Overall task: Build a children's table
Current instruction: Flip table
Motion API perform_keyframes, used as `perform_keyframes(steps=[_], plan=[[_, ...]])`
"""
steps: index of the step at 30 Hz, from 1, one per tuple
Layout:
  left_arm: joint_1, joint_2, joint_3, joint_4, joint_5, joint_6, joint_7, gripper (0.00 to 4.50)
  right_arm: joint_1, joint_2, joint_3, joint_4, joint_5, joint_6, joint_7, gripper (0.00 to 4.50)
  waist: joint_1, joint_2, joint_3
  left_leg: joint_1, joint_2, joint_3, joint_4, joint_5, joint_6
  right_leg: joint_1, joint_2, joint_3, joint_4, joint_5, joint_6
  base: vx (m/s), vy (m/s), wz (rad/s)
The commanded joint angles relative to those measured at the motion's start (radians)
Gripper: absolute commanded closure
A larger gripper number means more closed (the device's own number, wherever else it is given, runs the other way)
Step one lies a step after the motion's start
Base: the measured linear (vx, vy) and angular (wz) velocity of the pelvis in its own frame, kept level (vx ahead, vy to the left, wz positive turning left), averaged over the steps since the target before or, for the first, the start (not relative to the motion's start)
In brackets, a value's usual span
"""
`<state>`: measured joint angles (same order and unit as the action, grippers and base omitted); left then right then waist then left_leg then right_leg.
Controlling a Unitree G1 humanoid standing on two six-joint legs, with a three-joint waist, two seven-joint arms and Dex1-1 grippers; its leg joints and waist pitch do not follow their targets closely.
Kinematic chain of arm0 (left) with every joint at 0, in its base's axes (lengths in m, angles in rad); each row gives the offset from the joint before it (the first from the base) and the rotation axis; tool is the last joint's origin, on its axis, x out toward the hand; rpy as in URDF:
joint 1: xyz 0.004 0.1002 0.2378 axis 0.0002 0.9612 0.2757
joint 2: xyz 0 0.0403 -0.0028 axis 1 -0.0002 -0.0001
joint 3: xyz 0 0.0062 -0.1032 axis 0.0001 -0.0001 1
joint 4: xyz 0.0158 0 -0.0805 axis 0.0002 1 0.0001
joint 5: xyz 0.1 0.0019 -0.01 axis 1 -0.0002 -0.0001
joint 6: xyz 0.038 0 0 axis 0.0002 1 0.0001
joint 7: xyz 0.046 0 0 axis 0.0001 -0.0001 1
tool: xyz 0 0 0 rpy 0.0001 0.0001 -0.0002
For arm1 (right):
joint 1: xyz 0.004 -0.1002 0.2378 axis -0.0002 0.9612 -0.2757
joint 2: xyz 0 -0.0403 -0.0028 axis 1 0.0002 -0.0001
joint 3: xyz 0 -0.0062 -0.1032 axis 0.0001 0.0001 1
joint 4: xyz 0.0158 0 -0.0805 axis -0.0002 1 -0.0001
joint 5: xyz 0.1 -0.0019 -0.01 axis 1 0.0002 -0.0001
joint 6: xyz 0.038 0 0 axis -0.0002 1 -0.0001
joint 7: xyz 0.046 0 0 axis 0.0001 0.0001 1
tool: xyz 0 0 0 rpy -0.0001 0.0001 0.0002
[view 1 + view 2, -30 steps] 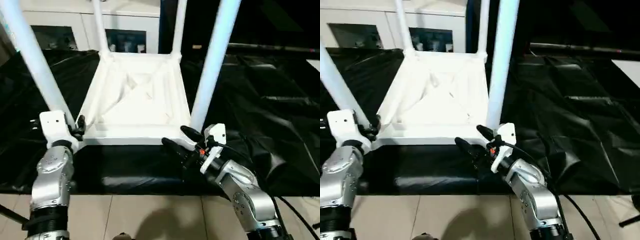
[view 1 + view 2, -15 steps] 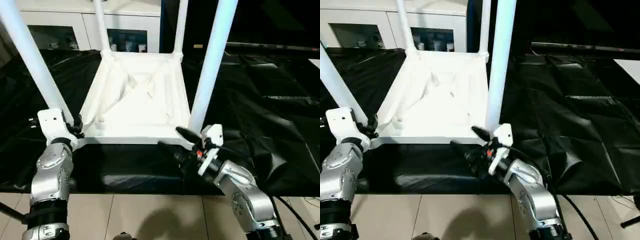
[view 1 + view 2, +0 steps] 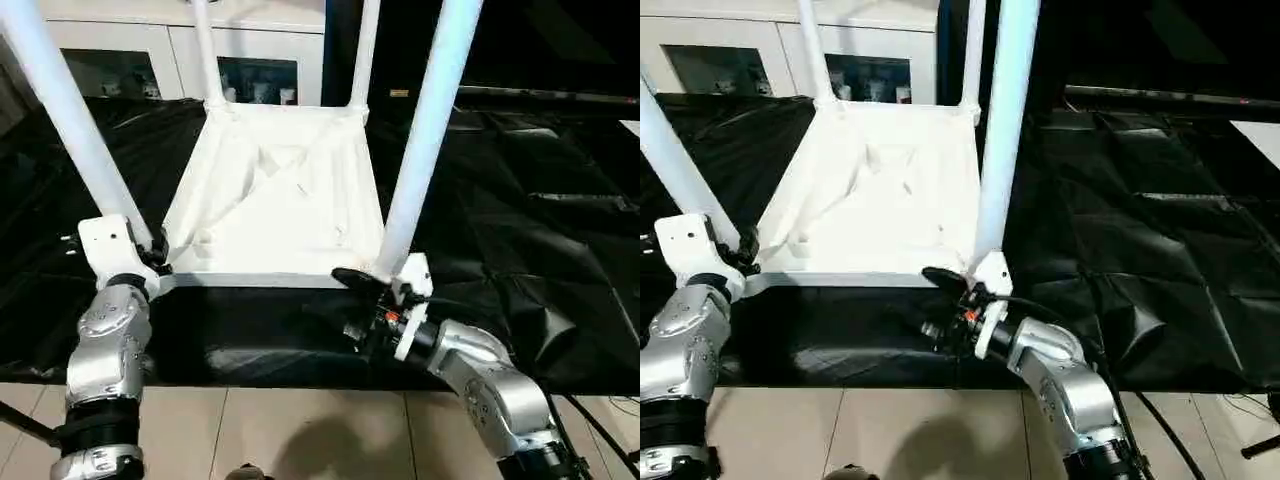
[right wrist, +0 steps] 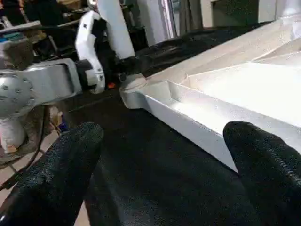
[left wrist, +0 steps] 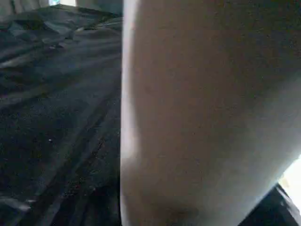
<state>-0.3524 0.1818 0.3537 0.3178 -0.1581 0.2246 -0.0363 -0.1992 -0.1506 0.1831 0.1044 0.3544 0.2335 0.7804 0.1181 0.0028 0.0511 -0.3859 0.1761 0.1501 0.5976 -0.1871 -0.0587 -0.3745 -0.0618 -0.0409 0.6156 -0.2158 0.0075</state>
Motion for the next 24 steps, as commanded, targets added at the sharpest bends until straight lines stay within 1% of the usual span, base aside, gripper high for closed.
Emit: perform_keyframes(steps=[1,2,3,4,6,7,8,9,10,11,12,13,14,15,16,17,18,19,20,21,22,23,24], plan=[[-0.018,-0.063,0.04,-0.029,-0.138,0.029,-0.002,2.36,-0.017,0.014,-0.021,0.03,-0.027,-0.018,-0.059,0.0,0.0,-0.007,-0.06,0.017,0.054,-0.01,-0.081,-0.159,0.016,0.027,-0.085,0.041,-0.063,-0.072,-0.206,0.0,0.0,0.0],[-0.018,-0.108,0.056,-0.055,-0.189,0.047,0.009,2.36,-0.015,0.026,-0.025,0.042,-0.039,-0.019,-0.085,0.0,0.0,-0.025,-0.06,0.015,0.053,-0.007,-0.08,-0.137,0.029,0.03,-0.085,0.041,-0.063,-0.061,-0.206,0.0,0.0,0.0],[-0.015,-0.127,0.059,-0.073,-0.207,0.06,0.016,2.36,-0.012,0.029,-0.023,0.037,-0.033,-0.009,-0.084,0.0,0.0,-0.025,-0.06,0.015,0.053,-0.007,-0.08,-0.137,0.029,0.03,-0.085,0.041,-0.063,-0.061,-0.206,0.0,0.0,0.0],[-0.012,-0.138,0.059,-0.083,-0.215,0.068,0.021,2.35,-0.01,0.029,-0.022,0.032,-0.028,-0.002,-0.081,0.0,0.008,-0.026,-0.065,0.015,0.053,-0.004,-0.073,-0.086,0.053,0.03,-0.086,0.039,-0.055,-0.013,-0.213,0.0,0.0,0.0],[-0.007,-0.151,0.056,-0.097,-0.225,0.074,0.022,2.35,-0.008,0.031,-0.022,0.03,-0.025,0.003,-0.084,0.0,0.011,-0.025,-0.064,0.013,0.051,0.001,-0.07,-0.069,0.076,0.026,-0.084,0.038,-0.053,0.016,-0.22,0.0,0.0,0.0],[-0.002,-0.165,0.058,-0.107,-0.233,0.078,0.025,2.35,-0.008,0.037,-0.023,0.037,-0.029,-0.003,-0.095,0.0,0.013,-0.025,-0.063,0.013,0.052,0.003,-0.07,-0.072,0.085,0.024,-0.083,0.037,-0.053,0.012,-0.218,0.0,0.0,0.0],[0.012,-0.185,0.044,-0.126,-0.229,0.082,0.024,2.35,-0.013,0.054,-0.033,0.058,-0.034,-0.013,-0.123,0.0,0.012,-0.031,-0.062,0.013,0.052,0.005,-0.069,-0.077,0.089,0.022,-0.082,0.037,-0.055,0.006,-0.216,0.0,0.0,0.0],[0.025,-0.205,0.033,-0.144,-0.229,0.087,0.028,2.35,-0.019,0.07,-0.047,0.08,-0.044,-0.026,-0.163,0.0,0.016,-0.026,-0.063,0.018,0.057,0.006,-0.071,-0.085,0.087,0.019,-0.085,0.037,-0.055,-0.01,-0.219,0.0,0.0,0.0],[0.034,-0.22,0.027,-0.158,-0.227,0.093,0.033,2.34,-0.025,0.084,-0.058,0.098,-0.053,-0.038,-0.194,0.0,0.018,-0.025,-0.062,0.019,0.057,0.009,-0.072,-0.094,0.08,0.016,-0.083,0.037,-0.058,-0.025,-0.215,0.0,0.0,0.0],[0.034,-0.22,0.027,-0.158,-0.227,0.093,0.033,2.34,-0.025,0.084,-0.058,0.098,-0.053,-0.038,-0.194,0.0,0.019,-0.026,-0.062,0.021,0.058,0.009,-0.073,-0.1,0.075,0.015,-0.081,0.037,-0.059,-0.029,-0.21,0.0,0.0,0.0],[0.044,-0.235,0.013,-0.171,-0.224,0.095,0.029,2.34,-0.033,0.11,-0.086,0.111,-0.028,-0.028,-0.225,0.0,0.016,-0.029,-0.06,0.019,0.058,0.009,-0.077,-0.116,0.069,0.016,-0.081,0.037,-0.06,-0.034,-0.2,0.0,0.0,0.0],[0.053,-0.252,0.002,-0.185,-0.211,0.101,0.032,2.34,-0.041,0.136,-0.112,0.118,0.011,-0.013,-0.232,0.0,0.015,-0.023,-0.06,0.021,0.058,0.008,-0.081,-0.15,0.06,0.015,-0.081,0.038,-0.064,-0.055,-0.188,0.0,0.0,0.0],[0.062,-0.277,-0.016,-0.203,-0.199,0.111,0.042,2.34,-0.061,0.184,-0.157,0.129,0.082,0.0,-0.242,0.0,0.013,-0.021,-0.06,0.022,0.062,0.006,-0.085,-0.184,0.053,0.017,-0.084,0.039,-0.066,-0.068,-0.18,0.0,0.0,0.0],[0.059,-0.285,-0.021,-0.203,-0.196,0.112,0.05,2.34,-0.075,0.208,-0.177,0.141,0.112,0.002,-0.25,0.0,0.015,-0.007,-0.06,0.022,0.062,0.002,-0.086,-0.19,0.043,0.016,-0.085,0.039,-0.065,-0.07,-0.176,0.0,0.0,0.0],[0.052,-0.289,-0.023,-0.198,-0.198,0.113,0.056,2.34,-0.094,0.233,-0.197,0.158,0.137,0.0,-0.263,0.0,0.012,-0.013,-0.059,0.025,0.06,0.005,-0.087,-0.212,0.032,0.012,-0.081,0.039,-0.07,-0.078,-0.17,0.0,0.0,0.0],[0.049,-0.289,-0.024,-0.195,-0.201,0.115,0.057,2.34,-0.101,0.24,-0.202,0.167,0.141,-0.004,-0.268,0.0,0.014,-0.008,-0.061,0.025,0.059,0.005,-0.086,-0.208,0.025,0.014,-0.082,0.04,-0.068,-0.072,-0.168,0.0,0.0,0.0],[0.044,-0.291,-0.025,-0.191,-0.204,0.116,0.06,2.34,-0.112,0.251,-0.206,0.18,0.147,-0.012,-0.269,0.0,0.013,-0.009,-0.061,0.021,0.058,0.005,-0.086,-0.2,0.018,0.017,-0.082,0.039,-0.068,-0.056,-0.166,0.0,0.0,0.0],[0.034,-0.294,-0.028,-0.181,-0.201,0.116,0.067,2.34,-0.132,0.27,-0.213,0.204,0.162,-0.023,-0.255,0.0,0.014,-0.005,-0.062,0.018,0.056,0.004,-0.085,-0.183,0.011,0.019,-0.081,0.038,-0.065,-0.034,-0.16,0.0,0.0,0.0],[0.028,-0.3,-0.033,-0.174,-0.193,0.114,0.075,2.34,-0.15,0.296,-0.226,0.221,0.19,-0.022,-0.243,0.0,0.014,-0.008,-0.063,0.016,0.055,0.004,-0.086,-0.179,0.01,0.022,-0.083,0.037,-0.064,-0.028,-0.158,0.0,0.0,0.0],[0.027,-0.301,-0.034,-0.173,-0.191,0.114,0.076,2.34,-0.153,0.301,-0.228,0.224,0.195,-0.022,-0.241,0.0,0.014,-0.007,-0.063,0.017,0.055,0.005,-0.086,-0.181,0.012,0.022,-0.083,0.038,-0.064,-0.029,-0.159,0.0,0.0,0.0],[0.023,-0.307,-0.04,-0.169,-0.186,0.106,0.078,2.34,-0.172,0.316,-0.233,0.254,0.179,-0.037,-0.264,0.0,0.015,-0.01,-0.063,0.016,0.055,0.005,-0.085,-0.176,0.013,0.022,-0.084,0.038,-0.064,-0.031,-0.159,0.0,0.0,0.0],[0.023,-0.308,-0.041,-0.169,-0.185,0.105,0.078,2.34,-0.176,0.318,-0.233,0.262,0.171,-0.042,-0.272,0.0,0.014,-0.008,-0.063,0.015,0.055,0.004,-0.086,-0.173,0.013,0.022,-0.085,0.037,-0.064,-0.034,-0.161,0.0,0.0,0.0],[0.019,-0.313,-0.042,-0.172,-0.18,0.107,0.083,2.34,-0.192,0.332,-0.249,0.284,0.176,-0.044,-0.287,0.0,0.016,-0.007,-0.064,0.017,0.056,0.005,-0.084,-0.164,0.01,0.021,-0.085,0.037,-0.064,-0.032,-0.16,0.0,0.0,0.0]])
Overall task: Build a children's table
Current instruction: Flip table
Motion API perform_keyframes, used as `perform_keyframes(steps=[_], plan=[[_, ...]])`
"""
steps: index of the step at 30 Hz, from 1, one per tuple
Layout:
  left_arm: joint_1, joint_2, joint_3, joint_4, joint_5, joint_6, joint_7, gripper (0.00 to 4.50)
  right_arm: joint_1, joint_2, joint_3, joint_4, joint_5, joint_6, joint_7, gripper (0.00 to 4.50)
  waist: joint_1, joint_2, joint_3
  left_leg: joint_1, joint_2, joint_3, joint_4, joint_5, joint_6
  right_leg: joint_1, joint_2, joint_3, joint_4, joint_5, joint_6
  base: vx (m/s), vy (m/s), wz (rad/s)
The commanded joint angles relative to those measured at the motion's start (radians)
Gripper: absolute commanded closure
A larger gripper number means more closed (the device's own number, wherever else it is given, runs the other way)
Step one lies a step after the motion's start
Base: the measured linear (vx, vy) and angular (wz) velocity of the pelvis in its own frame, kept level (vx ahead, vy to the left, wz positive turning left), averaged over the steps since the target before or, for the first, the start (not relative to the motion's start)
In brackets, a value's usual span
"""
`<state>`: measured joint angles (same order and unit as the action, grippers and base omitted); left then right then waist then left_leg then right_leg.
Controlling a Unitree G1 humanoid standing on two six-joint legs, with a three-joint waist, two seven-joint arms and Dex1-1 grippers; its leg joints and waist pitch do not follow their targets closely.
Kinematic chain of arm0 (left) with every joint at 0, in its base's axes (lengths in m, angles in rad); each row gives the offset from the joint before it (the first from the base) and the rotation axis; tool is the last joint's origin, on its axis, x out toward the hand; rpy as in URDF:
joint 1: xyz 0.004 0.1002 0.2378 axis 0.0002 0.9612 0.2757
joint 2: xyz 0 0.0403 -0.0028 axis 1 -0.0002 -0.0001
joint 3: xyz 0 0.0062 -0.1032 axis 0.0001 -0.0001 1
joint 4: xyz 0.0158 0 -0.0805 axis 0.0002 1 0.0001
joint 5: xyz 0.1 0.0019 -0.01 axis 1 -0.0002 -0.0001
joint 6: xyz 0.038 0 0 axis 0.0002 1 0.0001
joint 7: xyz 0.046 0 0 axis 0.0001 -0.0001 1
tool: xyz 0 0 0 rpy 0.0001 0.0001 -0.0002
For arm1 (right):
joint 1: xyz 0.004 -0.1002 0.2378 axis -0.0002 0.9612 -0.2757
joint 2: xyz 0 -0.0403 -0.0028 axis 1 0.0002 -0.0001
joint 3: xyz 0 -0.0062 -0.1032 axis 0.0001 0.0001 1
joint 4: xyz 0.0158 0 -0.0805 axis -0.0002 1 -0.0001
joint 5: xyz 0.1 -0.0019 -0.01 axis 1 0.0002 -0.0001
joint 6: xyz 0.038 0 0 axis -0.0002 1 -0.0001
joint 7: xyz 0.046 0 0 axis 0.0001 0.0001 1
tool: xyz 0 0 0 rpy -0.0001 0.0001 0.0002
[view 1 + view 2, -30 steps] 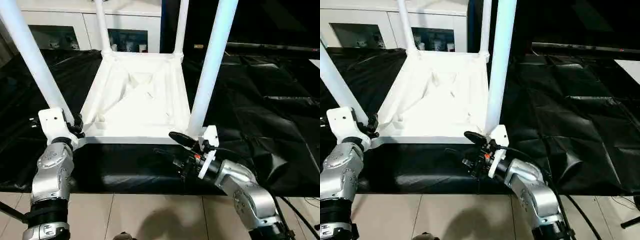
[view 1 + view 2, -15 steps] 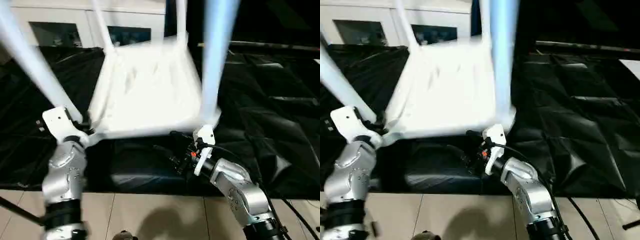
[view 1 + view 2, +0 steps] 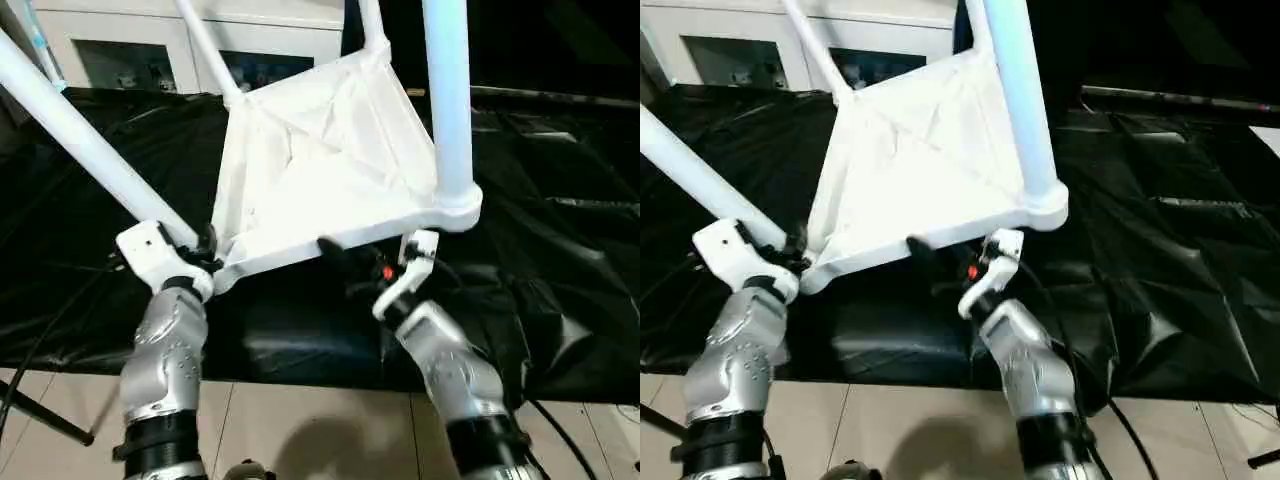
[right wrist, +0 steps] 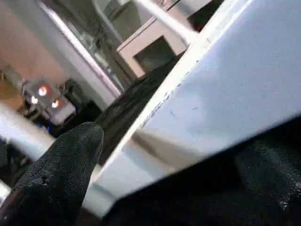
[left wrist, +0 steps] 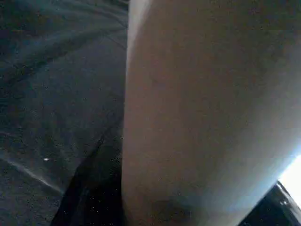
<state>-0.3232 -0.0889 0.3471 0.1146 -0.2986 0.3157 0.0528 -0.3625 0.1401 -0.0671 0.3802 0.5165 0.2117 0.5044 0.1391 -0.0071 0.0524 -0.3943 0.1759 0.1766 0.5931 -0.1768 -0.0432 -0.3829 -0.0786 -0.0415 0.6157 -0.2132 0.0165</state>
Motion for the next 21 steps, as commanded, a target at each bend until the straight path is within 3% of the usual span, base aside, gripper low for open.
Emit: perform_keyframes(steps=[1,2,3,5,13,21], plan=[[-0.012,-0.046,-0.036,0.027,-0.037,0.019,-0.003,2.34,-0.039,0.051,-0.011,0.023,0.021,-0.022,-0.02,0.0,-0.008,0.004,-0.066,0.025,0.056,-0.022,-0.08,-0.168,-0.005,0.029,-0.067,0.037,-0.061,-0.021,-0.173,0.0,0.0,0.0],[-0.013,-0.05,-0.044,0.023,-0.031,0.02,-0.004,2.34,-0.062,0.064,-0.033,0.055,0.029,-0.035,-0.041,0.0,-0.008,0.0,-0.066,0.024,0.055,-0.022,-0.081,-0.164,-0.004,0.03,-0.066,0.036,-0.062,-0.018,-0.172,0.0,0.0,0.0],[-0.013,-0.051,-0.044,0.023,-0.031,0.02,-0.004,2.34,-0.063,0.065,-0.035,0.058,0.03,-0.036,-0.043,0.0,-0.005,0.003,-0.067,0.026,0.056,-0.022,-0.08,-0.157,-0.003,0.03,-0.068,0.035,-0.06,-0.01,-0.175,0.0,0.0,0.0],[-0.004,-0.063,-0.068,0.024,-0.011,0.011,-0.004,2.35,-0.142,0.09,-0.112,0.163,0.066,-0.09,-0.108,0.0,-0.002,0.005,-0.069,0.031,0.057,-0.019,-0.077,-0.152,-0.003,0.026,-0.066,0.035,-0.059,0.01,-0.178,0.0,0.0,0.0],[0.017,-0.094,-0.105,-0.003,-0.008,0.011,-0.002,2.34,-0.288,0.098,-0.195,0.319,0.116,-0.117,-0.119,0.0,-0.001,-0.002,-0.072,0.024,0.053,-0.017,-0.069,-0.102,0.027,0.034,-0.069,0.033,-0.05,0.062,-0.192,0.0,0.0,0.0],[0.032,-0.111,-0.138,-0.027,-0.013,0.027,-0.039,2.35,-0.362,0.076,-0.206,0.417,0.142,-0.086,-0.061,0.0,-0.004,-0.008,-0.077,0.018,0.052,-0.014,-0.061,-0.055,0.075,0.035,-0.068,0.029,-0.042,0.108,-0.222,0.0,0.0,0.0]])
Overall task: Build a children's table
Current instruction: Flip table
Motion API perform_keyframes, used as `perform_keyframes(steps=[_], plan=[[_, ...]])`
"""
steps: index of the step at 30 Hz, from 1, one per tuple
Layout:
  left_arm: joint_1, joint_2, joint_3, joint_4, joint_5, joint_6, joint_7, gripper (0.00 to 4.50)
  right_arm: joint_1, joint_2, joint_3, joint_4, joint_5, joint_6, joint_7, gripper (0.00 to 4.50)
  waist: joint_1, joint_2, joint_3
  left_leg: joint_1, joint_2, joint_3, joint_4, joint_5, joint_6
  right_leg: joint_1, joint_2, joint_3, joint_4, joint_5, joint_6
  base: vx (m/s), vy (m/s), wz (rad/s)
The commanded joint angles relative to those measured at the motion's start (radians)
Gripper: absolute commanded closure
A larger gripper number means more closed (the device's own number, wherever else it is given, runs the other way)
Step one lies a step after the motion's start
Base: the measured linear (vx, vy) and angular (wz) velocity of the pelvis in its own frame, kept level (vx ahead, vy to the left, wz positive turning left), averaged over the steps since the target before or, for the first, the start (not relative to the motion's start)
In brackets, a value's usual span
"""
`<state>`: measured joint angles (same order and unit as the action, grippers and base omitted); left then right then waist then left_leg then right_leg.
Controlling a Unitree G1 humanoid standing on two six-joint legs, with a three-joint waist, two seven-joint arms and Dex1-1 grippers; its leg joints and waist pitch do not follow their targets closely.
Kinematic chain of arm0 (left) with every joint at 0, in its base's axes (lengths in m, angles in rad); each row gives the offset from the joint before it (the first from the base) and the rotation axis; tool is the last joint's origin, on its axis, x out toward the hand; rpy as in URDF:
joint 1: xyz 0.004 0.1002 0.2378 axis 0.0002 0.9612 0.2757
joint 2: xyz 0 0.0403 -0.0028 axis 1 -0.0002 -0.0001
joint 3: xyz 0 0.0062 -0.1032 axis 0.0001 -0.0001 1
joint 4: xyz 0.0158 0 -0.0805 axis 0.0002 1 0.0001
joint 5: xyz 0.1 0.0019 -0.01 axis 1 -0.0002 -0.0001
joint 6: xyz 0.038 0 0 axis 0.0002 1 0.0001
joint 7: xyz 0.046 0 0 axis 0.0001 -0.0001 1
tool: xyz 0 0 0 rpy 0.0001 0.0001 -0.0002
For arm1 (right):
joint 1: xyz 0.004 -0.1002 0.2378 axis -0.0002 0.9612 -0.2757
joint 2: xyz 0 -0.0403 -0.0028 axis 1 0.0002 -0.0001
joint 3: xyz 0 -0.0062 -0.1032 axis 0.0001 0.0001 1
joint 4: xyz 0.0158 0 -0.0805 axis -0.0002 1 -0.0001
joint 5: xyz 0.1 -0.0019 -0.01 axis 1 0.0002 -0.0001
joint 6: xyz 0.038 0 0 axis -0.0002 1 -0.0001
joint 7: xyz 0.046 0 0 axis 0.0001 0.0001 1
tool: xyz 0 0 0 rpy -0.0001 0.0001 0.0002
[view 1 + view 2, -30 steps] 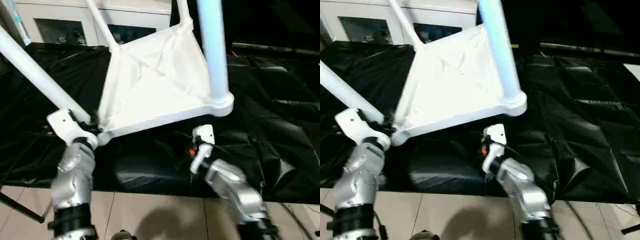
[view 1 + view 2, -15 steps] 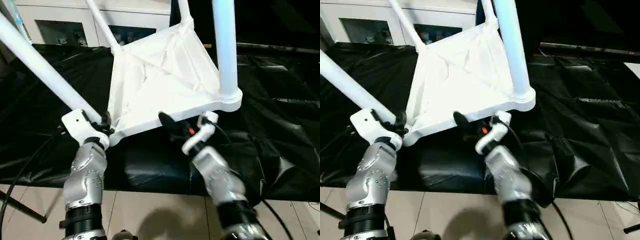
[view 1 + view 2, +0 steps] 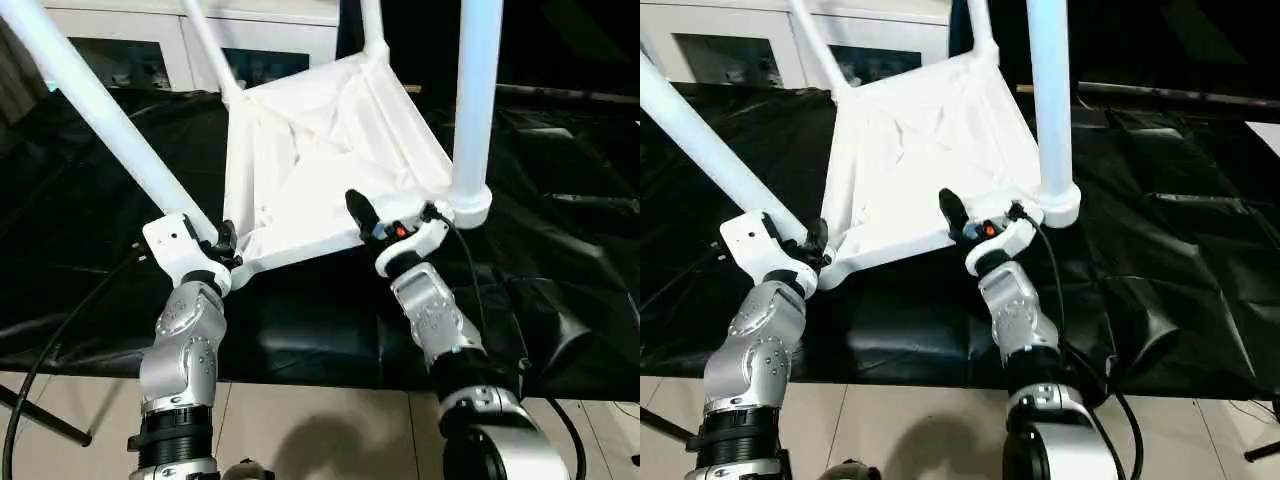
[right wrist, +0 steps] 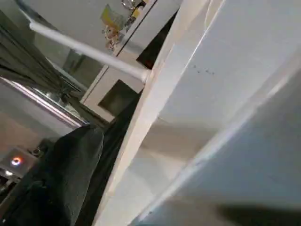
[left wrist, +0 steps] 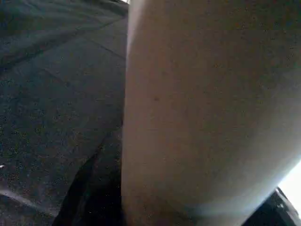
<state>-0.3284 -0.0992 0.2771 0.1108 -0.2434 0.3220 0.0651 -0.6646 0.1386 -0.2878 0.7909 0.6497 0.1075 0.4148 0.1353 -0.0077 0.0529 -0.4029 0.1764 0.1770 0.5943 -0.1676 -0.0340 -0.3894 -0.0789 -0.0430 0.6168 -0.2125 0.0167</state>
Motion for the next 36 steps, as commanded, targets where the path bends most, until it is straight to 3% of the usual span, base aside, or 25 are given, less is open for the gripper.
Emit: perform_keyframes(steps=[1,2,6,7,10,15,18,24,28,36], plan=[[0.04,-0.1,-0.073,-0.027,-0.071,0.026,-0.056,2.35,-0.064,0.077,0.015,0.015,0.005,0.017,0.037,0.0,-0.001,-0.01,-0.076,0.027,0.052,-0.013,-0.062,-0.065,0.069,0.04,-0.068,0.031,-0.045,0.103,-0.224,0.0,0.0,0.0],[0.043,-0.099,-0.078,-0.029,-0.074,0.029,-0.062,2.35,-0.069,0.076,0.013,0.026,0.005,0.015,0.044,0.27,0.001,-0.007,-0.078,0.027,0.053,-0.013,-0.06,-0.056,0.073,0.04,-0.068,0.031,-0.042,0.102,-0.228,0.0,0.0,0.0],[0.055,-0.09,-0.1,-0.036,-0.073,0.027,-0.09,2.35,-0.084,0.071,-0.003,0.06,0.009,0.007,0.036,0.39,0.004,-0.008,-0.08,0.028,0.054,-0.013,-0.057,-0.03,0.084,0.038,-0.067,0.03,-0.038,0.122,-0.236,0.0,0.0,0.0],[0.055,-0.093,-0.099,-0.034,-0.075,0.023,-0.088,2.35,-0.088,0.068,-0.01,0.07,0.01,0.002,0.03,0.68,0.006,-0.011,-0.083,0.024,0.052,-0.012,-0.052,-0.005,0.095,0.038,-0.066,0.031,-0.033,0.152,-0.239,0.0,0.0,0.0],[0.052,-0.096,-0.096,-0.03,-0.075,0.022,-0.088,2.35,-0.099,0.061,-0.021,0.089,0.01,-0.002,0.03,0.85,0.007,-0.01,-0.084,0.02,0.052,-0.01,-0.046,0.0,0.108,0.031,-0.065,0.03,-0.03,0.157,-0.246,0.0,0.0,0.0],[0.049,-0.095,-0.095,-0.025,-0.074,0.024,-0.094,2.35,-0.109,0.057,-0.026,0.108,0.006,-0.016,0.029,1.22,0.006,-0.01,-0.077,0.02,0.055,-0.01,-0.054,-0.074,0.081,0.03,-0.067,0.03,-0.039,0.058,-0.234,0.0,0.0,0.0],[0.05,-0.094,-0.094,-0.024,-0.075,0.025,-0.095,2.35,-0.117,0.054,-0.033,0.124,0.008,-0.026,0.021,1.59,0.005,-0.009,-0.077,0.02,0.055,-0.011,-0.056,-0.084,0.067,0.029,-0.066,0.03,-0.04,0.046,-0.227,0.0,0.0,0.0],[0.058,-0.09,-0.095,-0.029,-0.076,0.024,-0.094,2.35,-0.128,0.051,-0.059,0.146,0.017,-0.035,0.016,1.87,0.004,-0.008,-0.078,0.02,0.055,-0.011,-0.057,-0.089,0.06,0.027,-0.066,0.029,-0.04,0.043,-0.225,0.0,0.0,0.0],[0.058,-0.092,-0.094,-0.027,-0.076,0.022,-0.094,2.35,-0.135,0.045,-0.059,0.159,0.01,-0.042,0.018,2.17,0.005,-0.014,-0.079,0.019,0.053,-0.01,-0.054,-0.077,0.069,0.029,-0.066,0.03,-0.038,0.064,-0.225,0.0,0.0,0.0],[0.062,-0.097,-0.096,-0.022,-0.081,0.021,-0.107,2.35,-0.158,0.029,-0.055,0.185,-0.021,-0.069,0.022,2.3,0.001,-0.013,-0.079,0.018,0.053,-0.01,-0.053,-0.072,0.073,0.029,-0.066,0.029,-0.038,0.058,-0.23,0.0,0.0,0.0]])
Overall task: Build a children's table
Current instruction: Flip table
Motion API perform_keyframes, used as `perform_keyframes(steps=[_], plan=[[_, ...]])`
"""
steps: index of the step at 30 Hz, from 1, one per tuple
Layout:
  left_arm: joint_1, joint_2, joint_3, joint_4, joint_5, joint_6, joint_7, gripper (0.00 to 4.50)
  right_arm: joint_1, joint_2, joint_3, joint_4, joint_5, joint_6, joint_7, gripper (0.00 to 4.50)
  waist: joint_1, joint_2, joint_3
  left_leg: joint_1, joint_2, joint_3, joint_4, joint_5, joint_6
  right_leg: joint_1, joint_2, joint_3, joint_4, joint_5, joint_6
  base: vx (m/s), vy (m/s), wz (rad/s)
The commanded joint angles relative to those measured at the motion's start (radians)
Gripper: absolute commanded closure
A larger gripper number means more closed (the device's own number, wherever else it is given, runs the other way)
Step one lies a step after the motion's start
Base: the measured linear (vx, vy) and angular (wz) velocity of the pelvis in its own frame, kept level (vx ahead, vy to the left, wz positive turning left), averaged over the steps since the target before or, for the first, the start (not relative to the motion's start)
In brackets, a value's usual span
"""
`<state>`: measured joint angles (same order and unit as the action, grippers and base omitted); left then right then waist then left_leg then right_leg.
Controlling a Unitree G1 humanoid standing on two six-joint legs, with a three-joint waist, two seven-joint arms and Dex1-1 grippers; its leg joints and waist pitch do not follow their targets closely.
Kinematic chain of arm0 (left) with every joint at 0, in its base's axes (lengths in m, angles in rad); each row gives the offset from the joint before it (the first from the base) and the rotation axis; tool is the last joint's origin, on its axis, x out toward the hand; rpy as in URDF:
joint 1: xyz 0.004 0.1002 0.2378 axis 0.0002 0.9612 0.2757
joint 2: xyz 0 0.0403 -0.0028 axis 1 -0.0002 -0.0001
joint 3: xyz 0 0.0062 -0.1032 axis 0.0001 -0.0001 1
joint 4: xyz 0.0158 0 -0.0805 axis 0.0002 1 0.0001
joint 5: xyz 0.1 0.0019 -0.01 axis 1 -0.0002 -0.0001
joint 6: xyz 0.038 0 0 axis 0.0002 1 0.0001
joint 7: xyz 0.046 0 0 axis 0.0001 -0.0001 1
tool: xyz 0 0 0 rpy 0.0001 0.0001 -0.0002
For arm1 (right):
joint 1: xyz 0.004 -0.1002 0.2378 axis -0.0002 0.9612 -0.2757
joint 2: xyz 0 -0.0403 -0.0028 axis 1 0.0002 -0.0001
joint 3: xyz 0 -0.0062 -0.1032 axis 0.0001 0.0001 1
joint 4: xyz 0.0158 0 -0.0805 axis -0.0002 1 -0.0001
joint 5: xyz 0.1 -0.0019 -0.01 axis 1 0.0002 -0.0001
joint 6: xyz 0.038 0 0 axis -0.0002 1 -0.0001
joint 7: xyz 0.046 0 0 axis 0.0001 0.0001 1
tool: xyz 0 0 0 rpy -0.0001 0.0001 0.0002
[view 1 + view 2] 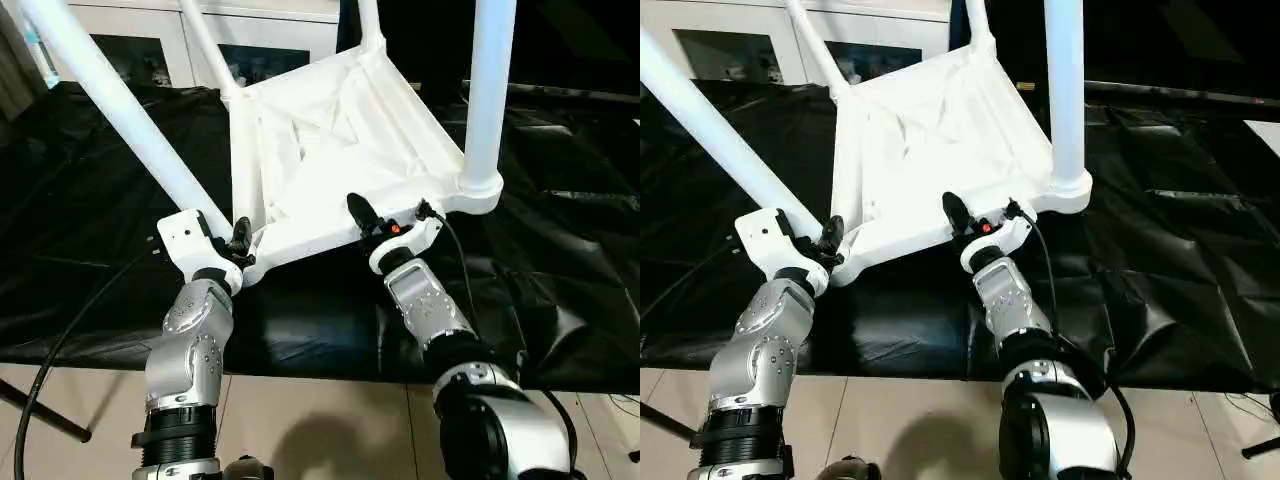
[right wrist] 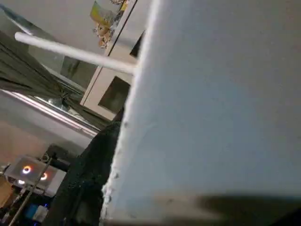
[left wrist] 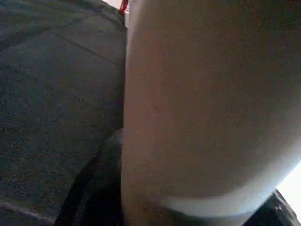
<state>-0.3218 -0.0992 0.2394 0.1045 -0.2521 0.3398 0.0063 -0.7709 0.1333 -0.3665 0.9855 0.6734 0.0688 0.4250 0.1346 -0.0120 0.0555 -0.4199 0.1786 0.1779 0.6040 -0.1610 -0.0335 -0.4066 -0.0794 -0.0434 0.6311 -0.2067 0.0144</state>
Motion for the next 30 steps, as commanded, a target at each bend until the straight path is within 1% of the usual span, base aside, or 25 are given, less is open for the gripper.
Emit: perform_keyframes(steps=[1,2,4,5,6,8,9,10,12,13,14,15,16,17,19,20,21,22,23,24,25,26,27,28,30], plan=[[0.057,-0.098,-0.053,-0.015,-0.064,0.006,-0.028,2.0,-0.052,0.031,0.036,-0.011,-0.057,-0.037,0.015,2.32,0.001,-0.009,-0.082,0.035,0.051,-0.011,-0.063,-0.076,0.075,0.046,-0.066,0.029,-0.052,0.055,-0.228,0.0,0.0,0.0],[0.057,-0.099,-0.052,-0.016,-0.065,0.007,-0.026,1.65,-0.052,0.03,0.038,-0.011,-0.059,-0.038,0.015,2.32,0.001,-0.009,-0.082,0.035,0.05,-0.011,-0.062,-0.074,0.076,0.046,-0.066,0.029,-0.051,0.057,-0.228,0.0,0.0,0.0],[0.065,-0.099,-0.048,-0.023,-0.084,0.02,-0.042,1.58,-0.052,0.028,0.044,-0.012,-0.066,-0.044,0.016,2.32,0.002,-0.01,-0.083,0.036,0.05,-0.009,-0.061,-0.068,0.076,0.045,-0.066,0.029,-0.05,0.065,-0.237,0.0,0.0,0.0],[0.068,-0.101,-0.044,-0.026,-0.091,0.014,-0.047,1.43,-0.055,0.025,0.045,-0.011,-0.069,-0.047,0.015,2.33,0.003,-0.01,-0.083,0.036,0.05,-0.009,-0.061,-0.067,0.077,0.045,-0.065,0.029,-0.049,0.066,-0.238,0.0,0.0,0.0],[0.069,-0.099,-0.038,-0.028,-0.093,0.006,-0.046,1.43,-0.056,0.022,0.046,-0.012,-0.072,-0.05,0.015,2.33,0.004,-0.009,-0.082,0.036,0.05,-0.01,-0.061,-0.066,0.078,0.045,-0.064,0.029,-0.049,0.07,-0.24,0.0,0.0,0.0],[0.069,-0.095,-0.012,-0.032,-0.098,-0.027,-0.038,1.19,-0.064,0.01,0.046,-0.009,-0.084,-0.065,0.013,2.33,0.004,-0.009,-0.082,0.037,0.05,-0.009,-0.061,-0.072,0.079,0.045,-0.065,0.029,-0.05,0.065,-0.238,0.0,0.0,0.0],[0.064,-0.092,0.028,-0.039,-0.134,-0.042,-0.043,1.16,-0.069,-0.002,0.043,-0.009,-0.09,-0.079,0.004,2.33,0.004,-0.009,-0.082,0.036,0.05,-0.01,-0.062,-0.078,0.075,0.046,-0.066,0.029,-0.049,0.059,-0.24,0.0,0.0,0.0],[0.062,-0.089,0.045,-0.044,-0.151,-0.046,-0.046,1.08,-0.071,-0.008,0.038,-0.01,-0.09,-0.084,-0.003,2.33,0.003,-0.01,-0.081,0.035,0.051,-0.009,-0.063,-0.087,0.071,0.046,-0.066,0.029,-0.051,0.051,-0.242,0.0,0.0,0.0],[0.062,-0.084,0.06,-0.051,-0.164,-0.052,-0.05,0.84,-0.071,-0.015,0.033,-0.013,-0.087,-0.086,-0.009,2.33,0.002,-0.008,-0.08,0.037,0.051,-0.009,-0.063,-0.096,0.067,0.045,-0.065,0.029,-0.052,0.042,-0.24,0.0,0.0,0.0],[0.065,-0.074,0.078,-0.063,-0.189,-0.06,-0.067,0.78,-0.072,-0.03,0.027,-0.017,-0.089,-0.09,-0.015,2.33,0.004,-0.003,-0.08,0.038,0.051,-0.009,-0.063,-0.099,0.064,0.044,-0.065,0.029,-0.052,0.036,-0.236,0.0,0.0,0.0],[0.066,-0.073,0.081,-0.066,-0.196,-0.063,-0.071,0.73,-0.072,-0.032,0.026,-0.017,-0.088,-0.091,-0.016,2.33,0.003,-0.004,-0.08,0.038,0.051,-0.009,-0.063,-0.1,0.062,0.044,-0.064,0.029,-0.052,0.033,-0.235,0.0,0.0,0.0],[0.071,-0.069,0.1,-0.084,-0.237,-0.077,-0.093,0.64,-0.073,-0.048,0.018,-0.021,-0.087,-0.096,-0.022,2.33,0.005,-0.003,-0.08,0.038,0.051,-0.01,-0.064,-0.101,0.057,0.044,-0.064,0.029,-0.051,0.032,-0.233,0.0,0.0,0.0],[0.076,-0.066,0.112,-0.097,-0.256,-0.088,-0.098,0.64,-0.074,-0.06,0.014,-0.024,-0.088,-0.101,-0.028,2.33,0.004,-0.004,-0.08,0.038,0.051,-0.009,-0.066,-0.105,0.055,0.043,-0.063,0.029,-0.053,0.029,-0.232,0.0,0.0,0.0],[0.079,-0.064,0.117,-0.103,-0.263,-0.095,-0.098,0.51,-0.075,-0.065,0.012,-0.025,-0.089,-0.104,-0.031,2.33,0.004,-0.005,-0.081,0.039,0.052,-0.01,-0.065,-0.11,0.049,0.044,-0.063,0.029,-0.051,0.031,-0.232,0.0,0.0,0.0],[0.092,-0.056,0.129,-0.114,-0.265,-0.121,-0.095,0.34,-0.075,-0.088,0.014,-0.034,-0.102,-0.111,-0.035,2.33,0.004,0.0,-0.08,0.039,0.051,-0.01,-0.066,-0.122,0.044,0.044,-0.062,0.029,-0.053,0.029,-0.223,0.0,0.0,0.0],[0.094,-0.055,0.13,-0.115,-0.264,-0.125,-0.095,0.29,-0.074,-0.091,0.015,-0.035,-0.104,-0.112,-0.035,2.33,0.004,-0.001,-0.08,0.04,0.052,-0.009,-0.066,-0.123,0.043,0.043,-0.061,0.03,-0.054,0.031,-0.221,0.0,0.0,0.0],[0.101,-0.052,0.139,-0.118,-0.262,-0.15,-0.088,0.2,-0.075,-0.104,0.017,-0.04,-0.112,-0.112,-0.041,2.33,0.005,-0.001,-0.08,0.039,0.051,-0.01,-0.066,-0.119,0.044,0.044,-0.061,0.03,-0.053,0.037,-0.218,0.0,0.0,0.0],[0.111,-0.051,0.171,-0.117,-0.26,-0.204,-0.061,0.08,-0.072,-0.128,0.023,-0.06,-0.125,-0.102,-0.052,2.33,0.006,-0.001,-0.08,0.039,0.051,-0.01,-0.066,-0.118,0.042,0.045,-0.062,0.029,-0.053,0.038,-0.213,0.0,0.0,0.0],[0.111,-0.051,0.172,-0.117,-0.26,-0.206,-0.06,0.02,-0.072,-0.129,0.023,-0.061,-0.125,-0.102,-0.053,2.33,0.005,-0.001,-0.081,0.038,0.051,-0.011,-0.067,-0.118,0.042,0.046,-0.061,0.029,-0.053,0.04,-0.211,0.0,0.0,0.0],[0.115,-0.052,0.193,-0.117,-0.259,-0.229,-0.045,0.0,-0.068,-0.141,0.028,-0.076,-0.135,-0.098,-0.056,2.33,0.005,-0.002,-0.081,0.038,0.051,-0.011,-0.067,-0.12,0.04,0.046,-0.062,0.029,-0.053,0.04,-0.208,0.0,0.0,0.0],[0.118,-0.051,0.234,-0.114,-0.27,-0.269,-0.024,0.0,-0.06,-0.162,0.034,-0.102,-0.153,-0.09,-0.069,2.33,0.005,-0.002,-0.081,0.039,0.052,-0.011,-0.067,-0.12,0.039,0.046,-0.062,0.029,-0.053,0.042,-0.205,0.0,0.0,0.0],[0.118,-0.051,0.234,-0.114,-0.27,-0.269,-0.024,0.0,-0.06,-0.162,0.034,-0.102,-0.153,-0.09,-0.069,2.33,0.005,-0.002,-0.081,0.038,0.051,-0.011,-0.066,-0.115,0.038,0.046,-0.061,0.029,-0.052,0.048,-0.204,0.0,0.0,0.0],[0.12,-0.047,0.261,-0.12,-0.284,-0.295,-0.016,0.0,-0.052,-0.18,0.029,-0.119,-0.158,-0.08,-0.085,2.33,0.005,-0.002,-0.081,0.039,0.051,-0.011,-0.066,-0.11,0.039,0.046,-0.061,0.03,-0.051,0.053,-0.202,0.0,0.0,0.0],[0.122,-0.046,0.266,-0.123,-0.287,-0.3,-0.015,0.0,-0.049,-0.186,0.028,-0.123,-0.159,-0.079,-0.089,2.33,0.005,-0.004,-0.082,0.038,0.05,-0.011,-0.065,-0.104,0.039,0.046,-0.06,0.03,-0.05,0.06,-0.202,0.0,0.0,0.0],[0.126,-0.04,0.281,-0.135,-0.302,-0.317,-0.015,0.0,-0.037,-0.207,0.021,-0.14,-0.164,-0.074,-0.106,2.33,0.008,-0.003,-0.082,0.041,0.05,-0.009,-0.065,-0.109,0.037,0.044,-0.06,0.03,-0.051,0.054,-0.201,0.0,0.0,0.0]])
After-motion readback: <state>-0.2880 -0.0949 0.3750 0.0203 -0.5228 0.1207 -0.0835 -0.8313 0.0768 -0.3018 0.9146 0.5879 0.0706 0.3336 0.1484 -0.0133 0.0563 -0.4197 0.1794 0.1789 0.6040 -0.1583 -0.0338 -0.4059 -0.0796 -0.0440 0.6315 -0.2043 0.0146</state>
